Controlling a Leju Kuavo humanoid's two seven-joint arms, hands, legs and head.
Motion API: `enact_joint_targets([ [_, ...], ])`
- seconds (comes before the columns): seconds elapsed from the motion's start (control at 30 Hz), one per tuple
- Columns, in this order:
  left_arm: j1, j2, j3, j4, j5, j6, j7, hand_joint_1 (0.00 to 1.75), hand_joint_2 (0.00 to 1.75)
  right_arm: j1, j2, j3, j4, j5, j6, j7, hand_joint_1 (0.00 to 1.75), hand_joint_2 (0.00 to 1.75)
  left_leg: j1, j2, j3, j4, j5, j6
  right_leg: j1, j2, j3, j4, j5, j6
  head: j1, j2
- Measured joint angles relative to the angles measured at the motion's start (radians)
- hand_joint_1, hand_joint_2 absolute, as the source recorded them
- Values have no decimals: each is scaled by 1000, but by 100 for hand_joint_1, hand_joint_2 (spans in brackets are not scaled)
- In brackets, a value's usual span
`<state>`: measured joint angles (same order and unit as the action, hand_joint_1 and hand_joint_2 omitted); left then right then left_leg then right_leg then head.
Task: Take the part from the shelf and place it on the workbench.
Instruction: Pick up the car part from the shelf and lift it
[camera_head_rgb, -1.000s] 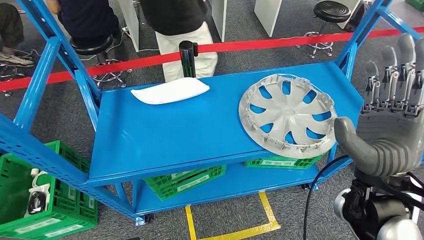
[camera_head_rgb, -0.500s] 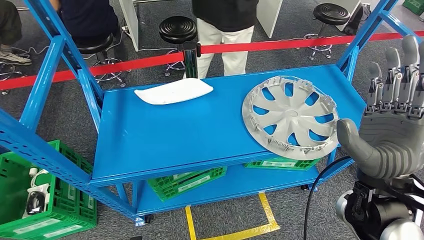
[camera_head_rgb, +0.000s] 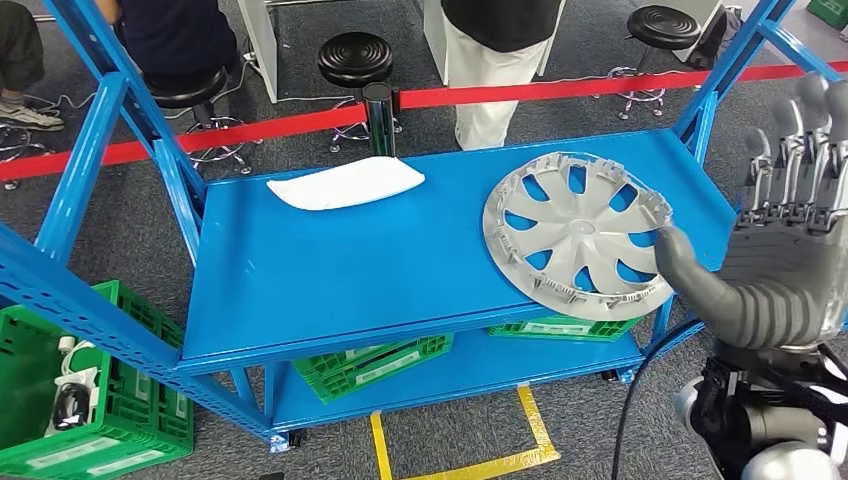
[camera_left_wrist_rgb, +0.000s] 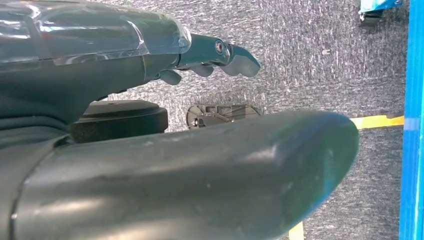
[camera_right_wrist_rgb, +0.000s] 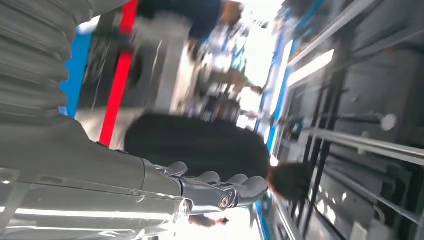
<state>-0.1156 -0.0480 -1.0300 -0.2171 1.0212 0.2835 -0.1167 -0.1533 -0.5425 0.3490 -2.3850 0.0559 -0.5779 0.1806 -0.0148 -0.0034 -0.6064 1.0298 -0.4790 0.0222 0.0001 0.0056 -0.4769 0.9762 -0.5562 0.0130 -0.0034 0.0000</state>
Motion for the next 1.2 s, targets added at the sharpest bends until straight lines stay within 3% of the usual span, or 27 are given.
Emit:
enact_joint_targets([
  [0.2,0,-1,0,0,-4,-6,2,0,0,-3,-18,-4,20,90,4,83,0,175,0,0,0,0,0,0,0,0,0,0,0,0,0,0],
  [0.3,0,-1,-2,0,-13,-11,6,0,0,-1,-45,-23,51,143,37,165,0,175,0,0,0,0,0,0,0,0,0,0,0,0,0,0],
  [0.5,-2,-2,-19,0,-42,-31,19,0,0,-1,-163,-101,173,278,214,408,0,175,0,-2,0,0,0,0,0,0,0,0,0,0,0,0],
  [0.6,-7,-2,-28,0,-53,-41,32,0,0,-1,-234,-141,252,313,311,482,0,175,-1,-5,0,1,0,0,-1,-1,0,0,1,1,0,0],
  [0.77,-13,-2,-43,0,-59,-45,37,0,0,0,-311,-186,345,336,357,504,0,175,-1,-7,0,1,0,0,-1,-1,2,0,1,2,0,0],
  [0.87,-15,-3,-49,0,-66,-48,44,0,0,4,-335,-207,386,403,452,512,0,175,-1,-8,0,1,0,0,-1,-1,1,0,0,2,0,0],
  [1.2,-30,-3,-75,0,-101,-65,75,0,0,-3,-344,-267,557,557,781,518,0,175,0,-8,0,1,0,0,0,-2,3,0,0,3,0,0],
])
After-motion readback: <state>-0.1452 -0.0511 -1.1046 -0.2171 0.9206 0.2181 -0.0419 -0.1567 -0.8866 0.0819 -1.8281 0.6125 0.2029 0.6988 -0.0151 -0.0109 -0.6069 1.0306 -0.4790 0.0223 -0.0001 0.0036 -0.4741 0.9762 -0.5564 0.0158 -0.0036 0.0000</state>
